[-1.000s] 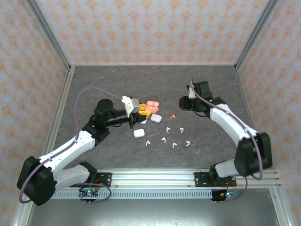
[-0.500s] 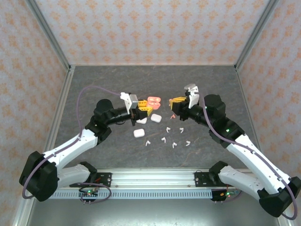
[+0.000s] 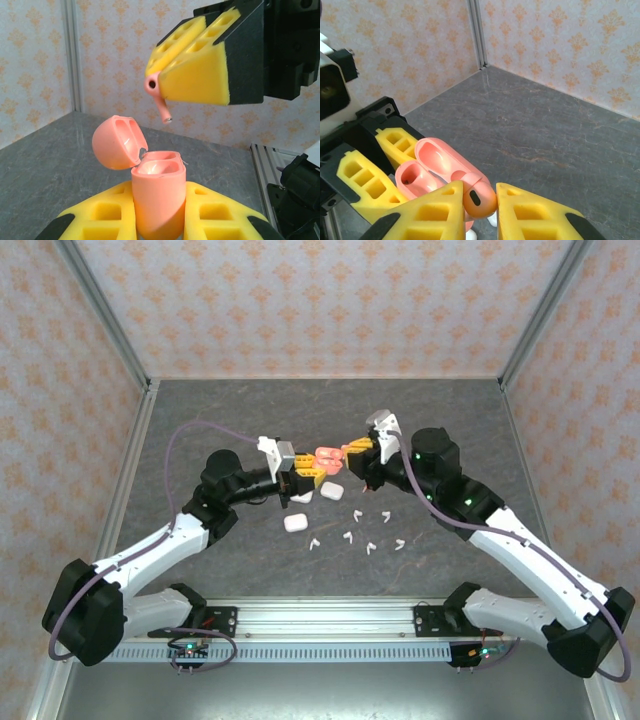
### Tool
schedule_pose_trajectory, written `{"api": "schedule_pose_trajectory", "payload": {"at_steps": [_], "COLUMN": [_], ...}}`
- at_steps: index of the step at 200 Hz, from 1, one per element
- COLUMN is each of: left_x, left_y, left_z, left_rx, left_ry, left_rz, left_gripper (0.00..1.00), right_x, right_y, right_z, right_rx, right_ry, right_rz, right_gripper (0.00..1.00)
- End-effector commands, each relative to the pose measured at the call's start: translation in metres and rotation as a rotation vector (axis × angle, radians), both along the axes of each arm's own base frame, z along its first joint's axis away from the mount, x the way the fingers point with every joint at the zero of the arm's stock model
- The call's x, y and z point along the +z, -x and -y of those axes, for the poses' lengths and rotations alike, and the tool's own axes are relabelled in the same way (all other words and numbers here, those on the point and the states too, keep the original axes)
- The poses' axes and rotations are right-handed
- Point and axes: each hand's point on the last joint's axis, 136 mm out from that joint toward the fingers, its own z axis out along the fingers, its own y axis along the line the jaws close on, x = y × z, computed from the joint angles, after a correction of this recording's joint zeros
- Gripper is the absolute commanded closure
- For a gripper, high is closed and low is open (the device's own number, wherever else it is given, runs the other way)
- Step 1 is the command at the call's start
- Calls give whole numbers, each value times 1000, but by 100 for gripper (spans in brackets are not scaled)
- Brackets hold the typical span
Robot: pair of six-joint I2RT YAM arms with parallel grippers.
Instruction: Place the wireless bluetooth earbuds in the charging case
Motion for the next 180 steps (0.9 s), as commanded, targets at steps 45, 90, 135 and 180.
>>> {"api": "schedule_pose_trajectory", "payload": {"at_steps": [45, 90, 135, 180], "left_x": [27, 27, 28, 27], "left_y": [9, 8, 8, 8], "left_z": [3, 3, 3, 3], "left_rx": [-38, -37, -36, -37], "left_ry": [38, 39, 41, 39], "left_rz": [60, 60, 61, 57], "left_gripper": [100, 100, 100, 100], "right_x": [-1, -13, -20, -25], "right_y": [4, 6, 8, 11], "right_z": [-10, -11, -12, -13], "right_rx": [53, 65, 78, 96], "right_ry": [9, 25, 36, 40], "right_rz": [3, -24, -40, -48], "right_gripper": [81, 81, 82, 81]}}
